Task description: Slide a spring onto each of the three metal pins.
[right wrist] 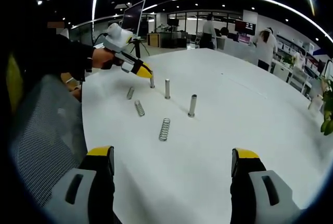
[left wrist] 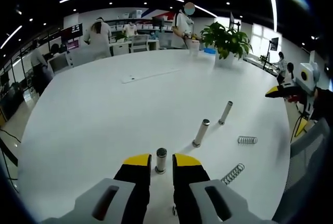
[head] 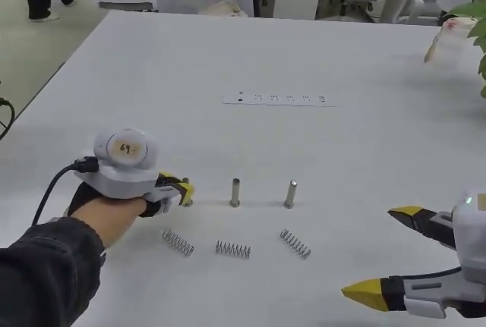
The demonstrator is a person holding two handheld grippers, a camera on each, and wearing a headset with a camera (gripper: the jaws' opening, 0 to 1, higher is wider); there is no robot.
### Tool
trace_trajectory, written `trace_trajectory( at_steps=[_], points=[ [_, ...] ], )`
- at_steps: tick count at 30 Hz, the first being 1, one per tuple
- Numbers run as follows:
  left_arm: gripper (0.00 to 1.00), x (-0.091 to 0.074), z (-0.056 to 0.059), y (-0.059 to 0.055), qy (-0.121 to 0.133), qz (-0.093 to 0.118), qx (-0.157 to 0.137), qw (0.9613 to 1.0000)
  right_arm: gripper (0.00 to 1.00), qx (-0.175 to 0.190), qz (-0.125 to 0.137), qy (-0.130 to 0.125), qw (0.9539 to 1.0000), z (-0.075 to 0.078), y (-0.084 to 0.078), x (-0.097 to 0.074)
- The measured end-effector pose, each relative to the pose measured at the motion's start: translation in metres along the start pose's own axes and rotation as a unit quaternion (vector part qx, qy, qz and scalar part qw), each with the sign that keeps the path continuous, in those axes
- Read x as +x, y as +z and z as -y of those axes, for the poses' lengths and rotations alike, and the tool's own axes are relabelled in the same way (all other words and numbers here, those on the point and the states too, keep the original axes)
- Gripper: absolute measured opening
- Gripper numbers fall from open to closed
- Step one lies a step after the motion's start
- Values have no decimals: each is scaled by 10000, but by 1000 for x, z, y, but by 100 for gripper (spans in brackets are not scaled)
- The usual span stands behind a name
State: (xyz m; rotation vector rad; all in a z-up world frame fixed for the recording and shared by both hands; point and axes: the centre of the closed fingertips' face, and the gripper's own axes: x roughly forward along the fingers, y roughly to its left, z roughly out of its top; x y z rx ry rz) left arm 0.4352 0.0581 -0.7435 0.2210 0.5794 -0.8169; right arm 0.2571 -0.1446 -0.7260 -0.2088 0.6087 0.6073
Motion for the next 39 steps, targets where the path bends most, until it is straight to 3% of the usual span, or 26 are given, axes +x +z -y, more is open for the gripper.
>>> trace_trajectory(
  at_steps=[16,21,30,39],
  points=[
    [37,-20,-1,-1,92,296,-162,9994,92,-42,4,75,10000,-4,2,6],
    [40,-29,5,1,-32,432,-175,9989,92,-49,-2,84,10000,-4,3,6],
    [44,-49,4,-11,-113,542,-174,9983,90,-40,-13,77,10000,-5,3,9],
    [47,-76,16,-24,-293,715,-101,9970,89,-31,-27,83,10000,-7,2,13]
  ],
)
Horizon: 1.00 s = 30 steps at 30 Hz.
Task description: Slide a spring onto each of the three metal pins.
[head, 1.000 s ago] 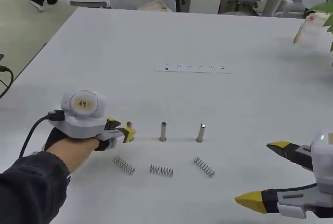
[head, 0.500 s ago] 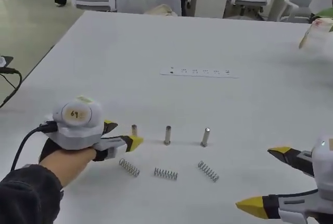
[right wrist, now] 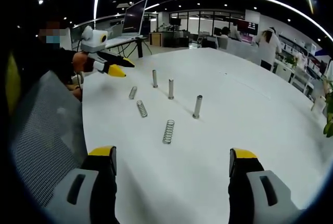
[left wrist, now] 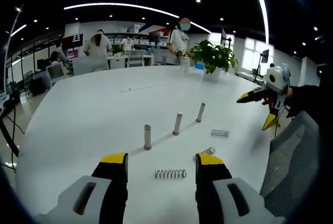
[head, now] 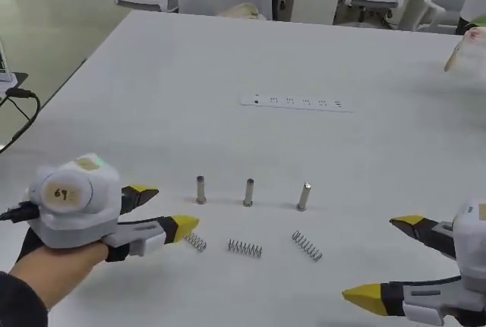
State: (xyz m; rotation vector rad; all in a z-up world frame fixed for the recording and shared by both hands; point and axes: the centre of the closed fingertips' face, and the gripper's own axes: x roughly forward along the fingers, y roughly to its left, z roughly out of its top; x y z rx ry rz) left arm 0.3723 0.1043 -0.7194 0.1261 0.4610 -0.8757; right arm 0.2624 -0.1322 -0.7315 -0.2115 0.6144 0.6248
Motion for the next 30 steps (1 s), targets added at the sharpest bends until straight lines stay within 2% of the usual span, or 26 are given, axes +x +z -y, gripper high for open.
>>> trace_trajectory(
  at_steps=[6,11,17,30],
  points=[
    [49,-18,14,-7,-157,111,7,9998,88,-25,-31,19,10000,-1,1,2],
    [50,-26,24,-15,-197,87,82,9997,88,-59,-45,43,10000,-2,3,5],
    [53,-34,24,-18,-201,175,3,9996,87,-95,-83,95,9999,-5,4,9],
    [72,-45,32,-17,-242,390,-4,9989,85,-194,-150,202,9995,-10,9,19]
  ],
)
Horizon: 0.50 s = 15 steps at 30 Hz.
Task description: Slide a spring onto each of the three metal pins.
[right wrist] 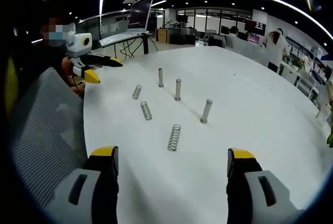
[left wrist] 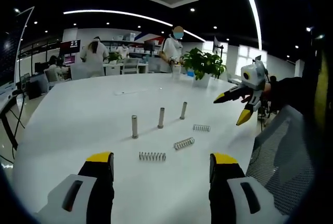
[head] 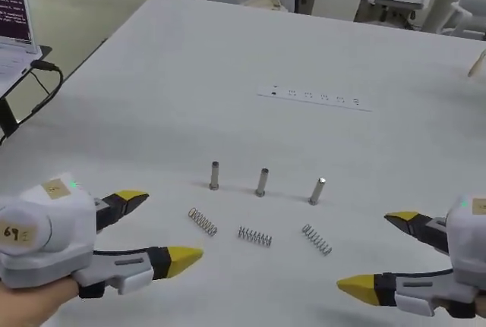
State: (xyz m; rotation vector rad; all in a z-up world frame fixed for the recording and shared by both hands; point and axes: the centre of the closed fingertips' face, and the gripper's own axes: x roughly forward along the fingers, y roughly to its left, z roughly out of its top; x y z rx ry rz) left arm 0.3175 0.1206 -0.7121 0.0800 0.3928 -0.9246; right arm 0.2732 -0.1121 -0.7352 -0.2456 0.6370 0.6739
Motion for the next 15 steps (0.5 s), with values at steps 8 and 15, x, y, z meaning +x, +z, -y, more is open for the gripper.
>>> trace_trajectory(
  at_steps=[8,15],
  points=[
    [85,-3,6,0,-58,104,-103,9999,78,-43,-126,17,9999,0,-2,8],
    [86,-4,9,-3,-83,68,-119,9999,66,-56,-239,-66,9997,4,-3,15]
  ],
)
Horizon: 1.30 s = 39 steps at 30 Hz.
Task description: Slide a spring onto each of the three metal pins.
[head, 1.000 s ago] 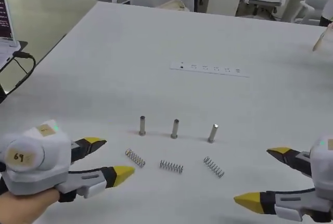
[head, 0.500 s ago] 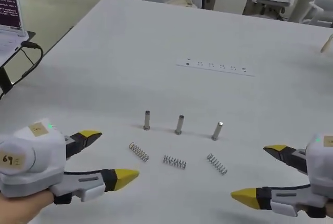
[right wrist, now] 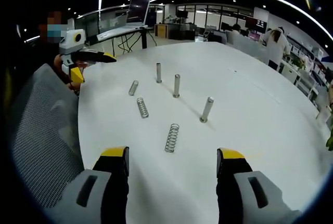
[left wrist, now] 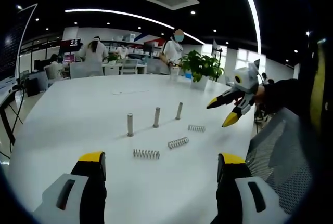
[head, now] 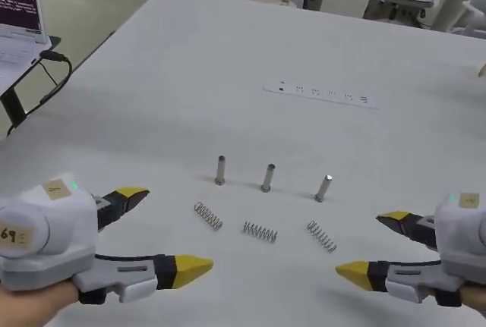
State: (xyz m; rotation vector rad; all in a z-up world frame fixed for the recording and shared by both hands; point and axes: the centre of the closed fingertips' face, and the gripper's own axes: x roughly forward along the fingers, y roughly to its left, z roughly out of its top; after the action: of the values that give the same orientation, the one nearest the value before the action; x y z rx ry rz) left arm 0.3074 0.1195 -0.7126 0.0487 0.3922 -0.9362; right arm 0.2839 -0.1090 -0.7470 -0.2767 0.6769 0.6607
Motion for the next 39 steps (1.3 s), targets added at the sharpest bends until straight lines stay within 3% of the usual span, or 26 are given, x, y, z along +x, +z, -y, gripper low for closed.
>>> trace_trajectory(
  at_steps=[9,21,39],
  points=[
    [83,2,1,-3,-5,-62,53,10000,44,-113,-256,-27,9996,3,-5,17],
    [81,0,0,-6,1,-115,30,9999,32,-321,-546,94,9979,-2,-8,37],
    [77,0,1,-8,-44,-127,-40,9999,20,-476,-801,83,9956,-4,-17,46]
  ],
)
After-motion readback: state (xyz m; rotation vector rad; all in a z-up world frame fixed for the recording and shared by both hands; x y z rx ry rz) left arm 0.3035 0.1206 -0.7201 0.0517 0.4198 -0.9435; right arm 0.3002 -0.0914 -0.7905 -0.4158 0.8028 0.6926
